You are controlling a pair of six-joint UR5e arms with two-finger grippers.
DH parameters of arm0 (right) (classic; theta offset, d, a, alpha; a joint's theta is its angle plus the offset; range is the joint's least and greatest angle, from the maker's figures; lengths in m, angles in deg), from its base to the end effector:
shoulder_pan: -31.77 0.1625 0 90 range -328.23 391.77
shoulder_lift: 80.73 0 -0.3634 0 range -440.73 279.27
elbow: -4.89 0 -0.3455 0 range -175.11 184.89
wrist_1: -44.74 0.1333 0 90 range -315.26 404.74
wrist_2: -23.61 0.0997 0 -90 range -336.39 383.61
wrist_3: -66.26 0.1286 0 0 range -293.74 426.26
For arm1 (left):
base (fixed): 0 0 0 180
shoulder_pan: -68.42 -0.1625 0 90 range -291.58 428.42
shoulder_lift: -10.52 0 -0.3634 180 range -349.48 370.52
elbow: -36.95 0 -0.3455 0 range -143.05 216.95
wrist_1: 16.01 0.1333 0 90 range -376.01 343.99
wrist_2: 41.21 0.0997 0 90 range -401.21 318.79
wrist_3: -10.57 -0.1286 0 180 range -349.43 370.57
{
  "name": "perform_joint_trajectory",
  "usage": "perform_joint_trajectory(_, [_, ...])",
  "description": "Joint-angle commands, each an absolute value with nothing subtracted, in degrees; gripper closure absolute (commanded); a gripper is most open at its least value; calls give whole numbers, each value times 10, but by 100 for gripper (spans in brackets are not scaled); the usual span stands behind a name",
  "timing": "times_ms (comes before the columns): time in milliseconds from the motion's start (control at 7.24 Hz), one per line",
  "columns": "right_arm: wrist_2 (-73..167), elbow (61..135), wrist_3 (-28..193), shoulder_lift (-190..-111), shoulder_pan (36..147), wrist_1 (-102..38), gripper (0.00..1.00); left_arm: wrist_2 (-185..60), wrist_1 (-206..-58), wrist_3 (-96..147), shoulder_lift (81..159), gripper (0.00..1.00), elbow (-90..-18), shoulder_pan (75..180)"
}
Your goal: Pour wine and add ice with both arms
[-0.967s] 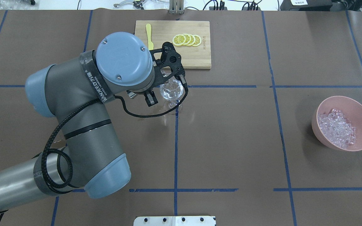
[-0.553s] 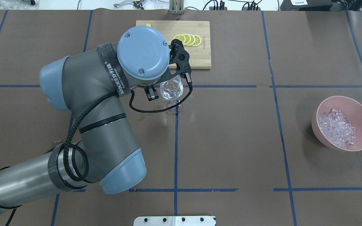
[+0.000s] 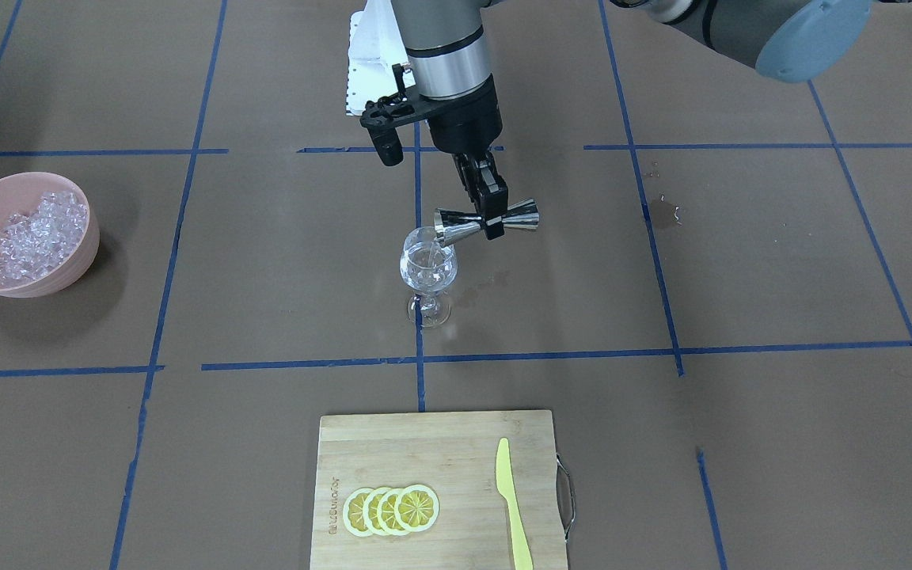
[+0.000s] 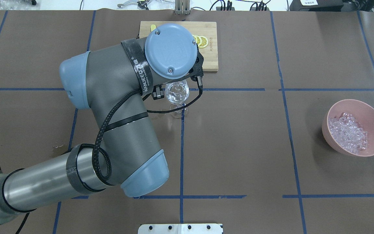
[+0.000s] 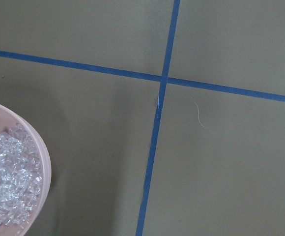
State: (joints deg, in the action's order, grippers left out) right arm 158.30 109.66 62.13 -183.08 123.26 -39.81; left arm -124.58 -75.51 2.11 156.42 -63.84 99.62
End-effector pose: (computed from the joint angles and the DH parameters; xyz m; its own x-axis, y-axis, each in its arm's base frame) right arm 0.0527 -0.3775 0.5798 0.7132 -0.1489 0.6850 0.0257 0.9821 0.1867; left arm 0.4309 -0.4342 0.0932 0.4651 0.8670 0.1790 -0.7671 0.2937 0.5703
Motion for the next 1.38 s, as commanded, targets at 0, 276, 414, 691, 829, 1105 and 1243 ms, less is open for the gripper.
perform_joint_trajectory(0, [1583, 1097, 620, -1835, 1233, -398, 0, -1223, -749, -11, 1571, 100, -624, 993])
perform_joint_trajectory(276, [1583, 1098, 621, -1835, 1233, -398, 0, -1214, -750, -38, 1573, 100, -624, 993])
perform_joint_trajectory(414, [1583, 1098, 621, -1835, 1233, -398, 0, -1215, -752, -38, 1576, 100, -633, 993])
perform_joint_trajectory(691, [1583, 1098, 620, -1835, 1233, -398, 0, -1219, -762, -31, 1551, 100, -699, 995])
perform_joint_trajectory(829, [1583, 1098, 620, -1835, 1233, -398, 0, -1220, -794, -31, 1524, 100, -729, 999])
perform_joint_trajectory(1105, [1583, 1099, 621, -1835, 1233, -398, 0, -1222, -907, 27, 1460, 100, -769, 1022])
perform_joint_trajectory(1243, [1583, 1098, 620, -1835, 1233, -398, 0, -1233, -972, 61, 1425, 100, -777, 1037])
